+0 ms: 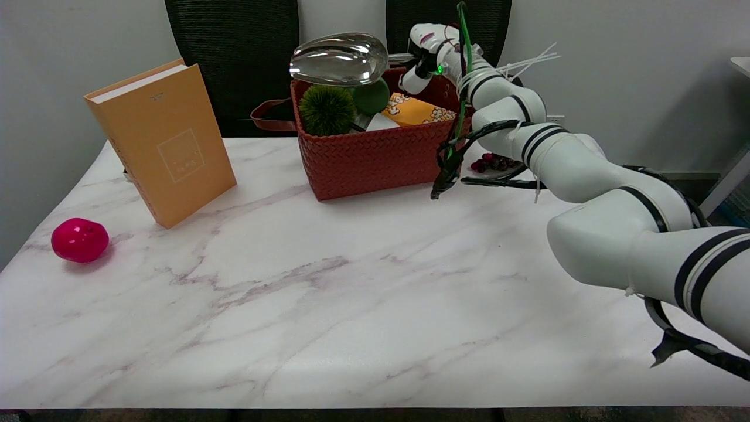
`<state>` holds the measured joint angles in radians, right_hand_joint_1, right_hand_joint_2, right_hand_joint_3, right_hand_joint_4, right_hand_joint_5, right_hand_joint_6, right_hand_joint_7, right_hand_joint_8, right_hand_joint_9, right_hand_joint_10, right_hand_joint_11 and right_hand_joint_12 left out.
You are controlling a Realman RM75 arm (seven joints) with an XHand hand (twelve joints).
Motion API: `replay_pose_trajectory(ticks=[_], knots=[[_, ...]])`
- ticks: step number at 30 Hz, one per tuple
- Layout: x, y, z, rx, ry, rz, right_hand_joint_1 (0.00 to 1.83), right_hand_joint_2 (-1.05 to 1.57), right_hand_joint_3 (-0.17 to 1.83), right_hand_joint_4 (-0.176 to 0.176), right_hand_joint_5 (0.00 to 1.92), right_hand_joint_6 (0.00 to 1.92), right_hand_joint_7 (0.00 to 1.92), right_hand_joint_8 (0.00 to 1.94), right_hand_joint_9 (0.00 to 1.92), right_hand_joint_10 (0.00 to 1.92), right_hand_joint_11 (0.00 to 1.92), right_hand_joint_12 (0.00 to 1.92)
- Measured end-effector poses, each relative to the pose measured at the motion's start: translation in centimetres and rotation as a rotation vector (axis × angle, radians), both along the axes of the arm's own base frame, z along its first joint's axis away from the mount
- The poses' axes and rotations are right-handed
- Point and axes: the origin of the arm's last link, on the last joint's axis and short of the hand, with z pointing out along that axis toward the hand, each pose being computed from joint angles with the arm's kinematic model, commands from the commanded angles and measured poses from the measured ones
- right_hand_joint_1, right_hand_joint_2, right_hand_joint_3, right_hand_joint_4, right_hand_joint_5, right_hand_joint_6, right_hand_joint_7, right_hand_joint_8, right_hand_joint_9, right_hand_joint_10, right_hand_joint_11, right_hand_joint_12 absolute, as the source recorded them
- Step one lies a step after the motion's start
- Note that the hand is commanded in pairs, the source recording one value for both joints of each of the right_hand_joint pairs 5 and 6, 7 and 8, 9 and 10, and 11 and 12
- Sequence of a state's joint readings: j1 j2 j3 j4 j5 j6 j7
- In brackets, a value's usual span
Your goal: Place the stainless steel scoop into the brown storage basket.
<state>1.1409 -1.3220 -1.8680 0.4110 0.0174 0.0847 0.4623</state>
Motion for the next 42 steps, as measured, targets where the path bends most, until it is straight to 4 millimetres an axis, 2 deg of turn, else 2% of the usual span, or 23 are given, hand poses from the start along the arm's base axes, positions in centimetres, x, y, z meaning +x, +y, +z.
replay_pose_trajectory(ticks=[12, 28, 33, 34, 35, 36, 37, 38, 42], knots=[[-0.8, 0.3, 2.0, -0.049, 0.008, -0.019, 1.04, 0.92, 0.95, 0.000, 1.92, 1.92, 1.92, 1.92, 1.84, 1.84, 1.92, 1.92], [-2.2, 0.6, 2.7, -0.069, 0.012, -0.051, 1.01, 0.94, 0.92, 0.000, 1.92, 1.92, 1.92, 1.92, 1.86, 1.86, 1.92, 1.92], [-2.3, 0.6, 2.7, -0.069, 0.012, -0.054, 0.91, 0.70, 1.04, 0.000, 1.92, 1.92, 1.92, 1.92, 1.86, 1.86, 1.92, 1.92], [-2.4, 0.6, 2.7, -0.069, 0.012, -0.055, 0.89, 0.22, 1.21, 0.000, 1.92, 1.92, 1.92, 1.92, 1.86, 1.86, 1.92, 1.92], [-2.4, 0.6, 2.7, -0.069, 0.012, -0.055, 0.82, -0.02, 0.78, 0.000, 1.92, 1.92, 1.92, 1.92, 1.86, 1.86, 1.92, 1.92], [-2.4, 0.6, 2.7, -0.069, 0.012, -0.055, 0.74, 0.01, 0.38, 0.000, 1.92, 1.92, 1.92, 1.92, 1.86, 1.86, 1.92, 1.92], [-2.4, 0.6, 2.7, -0.069, 0.012, -0.056, 0.66, 0.03, 0.06, 0.000, 1.92, 1.92, 1.92, 1.92, 1.86, 1.86, 1.92, 1.92], [-2.4, 0.6, 2.7, -0.069, 0.012, -0.056, 0.61, 0.03, -0.13, 0.000, 1.92, 1.92, 1.92, 1.92, 1.86, 1.86, 1.92, 1.92], [-2.5, 0.6, 2.6, -0.068, 0.012, -0.055, 0.54, -0.05, -0.17, 0.000, 1.92, 1.92, 1.92, 1.92, 1.87, 1.87, 1.92, 1.92]])
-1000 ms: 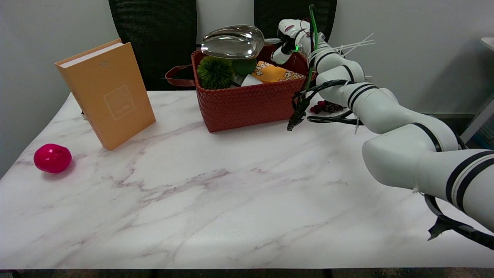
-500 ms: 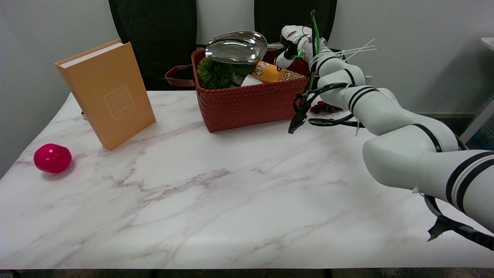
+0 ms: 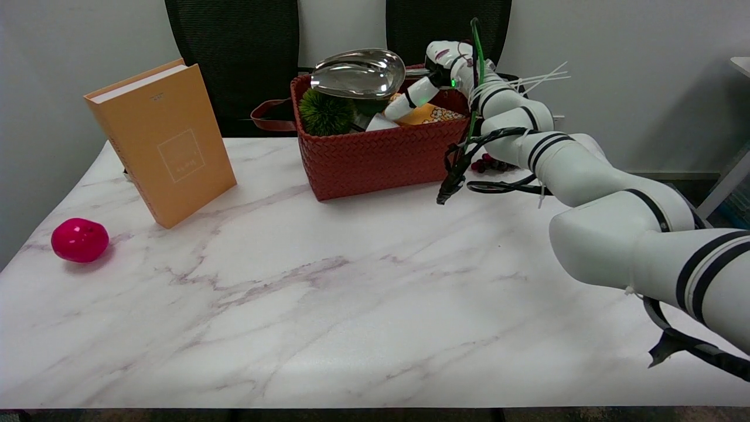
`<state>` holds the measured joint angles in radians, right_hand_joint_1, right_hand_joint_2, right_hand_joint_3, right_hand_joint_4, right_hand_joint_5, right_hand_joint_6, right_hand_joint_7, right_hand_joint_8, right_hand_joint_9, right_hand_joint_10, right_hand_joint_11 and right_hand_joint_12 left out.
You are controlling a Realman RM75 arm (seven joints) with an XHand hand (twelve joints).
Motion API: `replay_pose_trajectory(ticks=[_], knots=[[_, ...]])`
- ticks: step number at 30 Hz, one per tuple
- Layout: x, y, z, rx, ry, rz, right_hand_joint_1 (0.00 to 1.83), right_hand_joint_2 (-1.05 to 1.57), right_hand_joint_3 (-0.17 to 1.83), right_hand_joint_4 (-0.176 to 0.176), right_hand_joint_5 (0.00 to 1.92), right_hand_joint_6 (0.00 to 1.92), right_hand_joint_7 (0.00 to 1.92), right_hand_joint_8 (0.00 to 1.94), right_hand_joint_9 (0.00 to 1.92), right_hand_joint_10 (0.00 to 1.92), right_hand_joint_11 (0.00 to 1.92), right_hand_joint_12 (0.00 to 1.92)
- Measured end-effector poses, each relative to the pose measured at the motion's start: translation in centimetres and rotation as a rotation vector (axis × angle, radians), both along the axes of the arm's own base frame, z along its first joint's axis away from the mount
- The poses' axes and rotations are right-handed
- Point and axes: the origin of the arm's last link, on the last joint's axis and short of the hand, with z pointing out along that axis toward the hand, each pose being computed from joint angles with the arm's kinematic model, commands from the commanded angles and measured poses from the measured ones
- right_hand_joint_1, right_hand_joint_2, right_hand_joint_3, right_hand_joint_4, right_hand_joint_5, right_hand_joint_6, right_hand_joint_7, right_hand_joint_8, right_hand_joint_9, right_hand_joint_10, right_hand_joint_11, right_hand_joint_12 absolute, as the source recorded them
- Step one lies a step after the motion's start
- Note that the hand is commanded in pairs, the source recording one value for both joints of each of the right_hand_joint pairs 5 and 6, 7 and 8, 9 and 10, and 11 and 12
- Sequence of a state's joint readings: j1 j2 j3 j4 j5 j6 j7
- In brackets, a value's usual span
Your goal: Place the stainless steel scoop into the brown storage basket.
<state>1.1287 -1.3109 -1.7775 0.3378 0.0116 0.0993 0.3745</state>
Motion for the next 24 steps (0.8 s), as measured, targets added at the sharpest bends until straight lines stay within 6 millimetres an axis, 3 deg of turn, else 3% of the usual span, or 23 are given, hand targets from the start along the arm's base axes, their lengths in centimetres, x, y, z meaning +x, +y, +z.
replay_pose_trajectory(ticks=[4, 12, 24], knots=[[0.03, -0.01, -0.06, 0.001, 0.000, 0.002, 0.51, -0.10, -0.17, 0.000, 1.92, 1.92, 1.92, 1.92, 1.87, 1.87, 1.92, 1.92], [0.17, -0.02, -0.07, 0.001, -0.014, 0.011, 0.33, 0.04, -0.17, 0.000, 1.92, 1.92, 1.92, 1.92, 1.88, 1.88, 1.92, 1.92], [0.03, 0.02, -0.02, -0.001, -0.044, 0.015, 0.29, 0.04, -0.17, 0.000, 1.89, 1.89, 1.92, 1.92, 1.90, 1.90, 1.92, 1.92]])
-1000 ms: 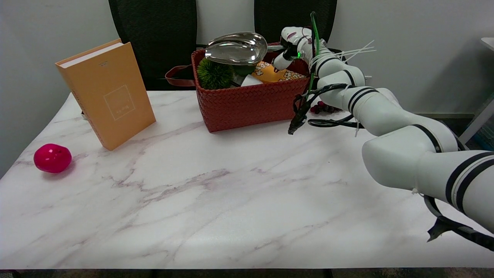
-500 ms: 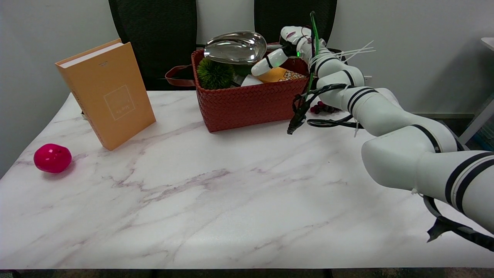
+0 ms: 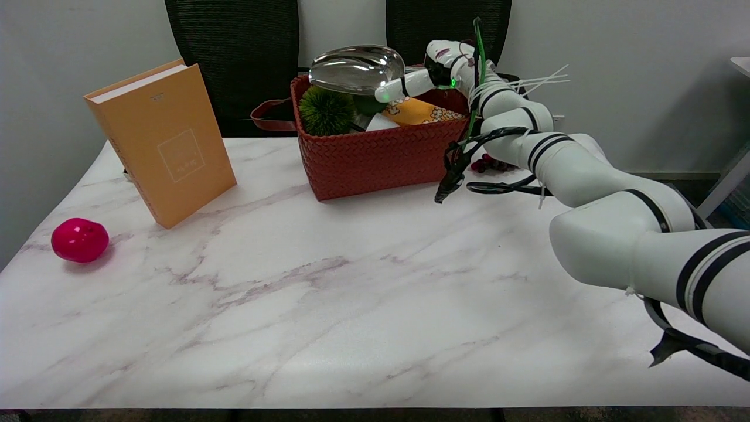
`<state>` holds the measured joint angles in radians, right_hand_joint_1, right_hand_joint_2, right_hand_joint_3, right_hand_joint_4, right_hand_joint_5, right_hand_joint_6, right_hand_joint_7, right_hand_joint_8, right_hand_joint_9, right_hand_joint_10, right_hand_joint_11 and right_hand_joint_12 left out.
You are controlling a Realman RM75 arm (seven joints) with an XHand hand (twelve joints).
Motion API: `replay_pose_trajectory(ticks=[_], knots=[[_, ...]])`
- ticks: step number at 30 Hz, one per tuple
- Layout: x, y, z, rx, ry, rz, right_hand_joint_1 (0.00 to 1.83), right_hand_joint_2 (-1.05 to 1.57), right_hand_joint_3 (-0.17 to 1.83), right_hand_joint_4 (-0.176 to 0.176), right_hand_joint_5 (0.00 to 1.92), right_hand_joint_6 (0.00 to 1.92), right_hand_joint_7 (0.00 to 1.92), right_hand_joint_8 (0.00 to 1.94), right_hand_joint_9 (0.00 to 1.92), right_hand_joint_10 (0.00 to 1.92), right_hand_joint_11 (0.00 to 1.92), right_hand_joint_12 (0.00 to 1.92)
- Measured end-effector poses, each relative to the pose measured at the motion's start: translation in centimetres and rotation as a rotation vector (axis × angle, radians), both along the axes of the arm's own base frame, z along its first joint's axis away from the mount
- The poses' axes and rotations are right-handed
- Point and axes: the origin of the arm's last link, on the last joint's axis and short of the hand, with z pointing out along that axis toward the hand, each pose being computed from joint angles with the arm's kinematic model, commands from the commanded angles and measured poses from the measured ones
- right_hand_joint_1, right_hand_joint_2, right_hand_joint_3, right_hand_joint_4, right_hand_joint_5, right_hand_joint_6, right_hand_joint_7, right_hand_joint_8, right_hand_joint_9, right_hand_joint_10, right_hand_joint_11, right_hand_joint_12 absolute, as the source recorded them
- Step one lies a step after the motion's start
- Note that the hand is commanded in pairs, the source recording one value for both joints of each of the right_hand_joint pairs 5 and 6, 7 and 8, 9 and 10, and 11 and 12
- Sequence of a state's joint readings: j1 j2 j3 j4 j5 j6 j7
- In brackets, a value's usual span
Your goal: Place the stainless steel scoop into the brown storage basket.
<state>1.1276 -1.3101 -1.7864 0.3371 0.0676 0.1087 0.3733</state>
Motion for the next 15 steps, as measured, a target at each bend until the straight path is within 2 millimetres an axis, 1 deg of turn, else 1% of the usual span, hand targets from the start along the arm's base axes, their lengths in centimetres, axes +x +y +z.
replay_pose_trajectory(ticks=[15], knots=[[-1.2, 0.0, -0.7, 0.021, 0.026, -0.041, 0.21, 0.23, -0.17, 0.000, 1.88, 1.88, 1.92, 1.92, 1.88, 1.88, 1.92, 1.92]])
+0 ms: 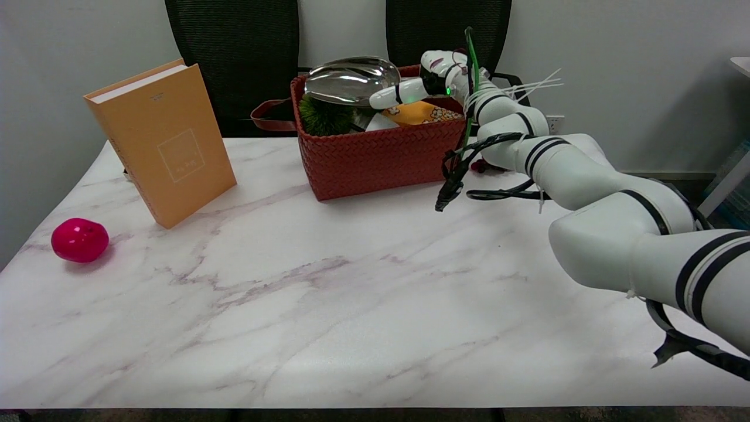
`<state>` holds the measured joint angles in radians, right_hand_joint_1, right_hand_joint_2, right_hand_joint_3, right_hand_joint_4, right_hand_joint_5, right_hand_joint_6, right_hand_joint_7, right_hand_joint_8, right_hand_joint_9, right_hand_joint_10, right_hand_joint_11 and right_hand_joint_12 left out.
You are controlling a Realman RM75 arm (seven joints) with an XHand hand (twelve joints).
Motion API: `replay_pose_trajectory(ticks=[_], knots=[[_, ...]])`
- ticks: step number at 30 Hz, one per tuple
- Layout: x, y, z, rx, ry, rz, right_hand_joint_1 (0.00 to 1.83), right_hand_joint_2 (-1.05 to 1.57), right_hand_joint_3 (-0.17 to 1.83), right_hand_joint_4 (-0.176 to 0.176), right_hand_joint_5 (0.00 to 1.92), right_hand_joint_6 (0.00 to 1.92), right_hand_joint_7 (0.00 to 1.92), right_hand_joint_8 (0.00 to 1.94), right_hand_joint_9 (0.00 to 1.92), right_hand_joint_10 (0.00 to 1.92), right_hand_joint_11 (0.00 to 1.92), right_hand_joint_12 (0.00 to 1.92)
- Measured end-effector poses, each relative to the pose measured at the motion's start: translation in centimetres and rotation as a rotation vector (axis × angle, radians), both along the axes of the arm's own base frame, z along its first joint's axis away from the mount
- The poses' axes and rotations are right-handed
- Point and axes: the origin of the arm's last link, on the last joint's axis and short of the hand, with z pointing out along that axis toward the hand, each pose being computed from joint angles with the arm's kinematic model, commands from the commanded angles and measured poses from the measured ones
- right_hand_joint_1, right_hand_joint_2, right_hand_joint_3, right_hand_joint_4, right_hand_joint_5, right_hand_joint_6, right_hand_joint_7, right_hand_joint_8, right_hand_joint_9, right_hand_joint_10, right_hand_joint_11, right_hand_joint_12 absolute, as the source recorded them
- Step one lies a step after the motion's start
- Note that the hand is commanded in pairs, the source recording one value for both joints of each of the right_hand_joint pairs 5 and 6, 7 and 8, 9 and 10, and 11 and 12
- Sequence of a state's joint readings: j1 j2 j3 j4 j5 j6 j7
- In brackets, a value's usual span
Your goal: Place the stainless steel scoop into the brown storage basket.
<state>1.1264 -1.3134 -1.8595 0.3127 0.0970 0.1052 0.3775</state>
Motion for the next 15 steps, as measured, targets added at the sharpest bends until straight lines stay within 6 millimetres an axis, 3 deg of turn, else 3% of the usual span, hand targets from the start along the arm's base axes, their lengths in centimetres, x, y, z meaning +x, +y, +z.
replay_pose_trajectory(ticks=[15], knots=[[-0.42, -0.08, -0.84, 0.017, -0.004, -0.011, 0.18, 0.31, -0.17, 0.000, 1.85, 1.85, 1.92, 1.92, 1.92, 1.92, 1.92, 1.92]])
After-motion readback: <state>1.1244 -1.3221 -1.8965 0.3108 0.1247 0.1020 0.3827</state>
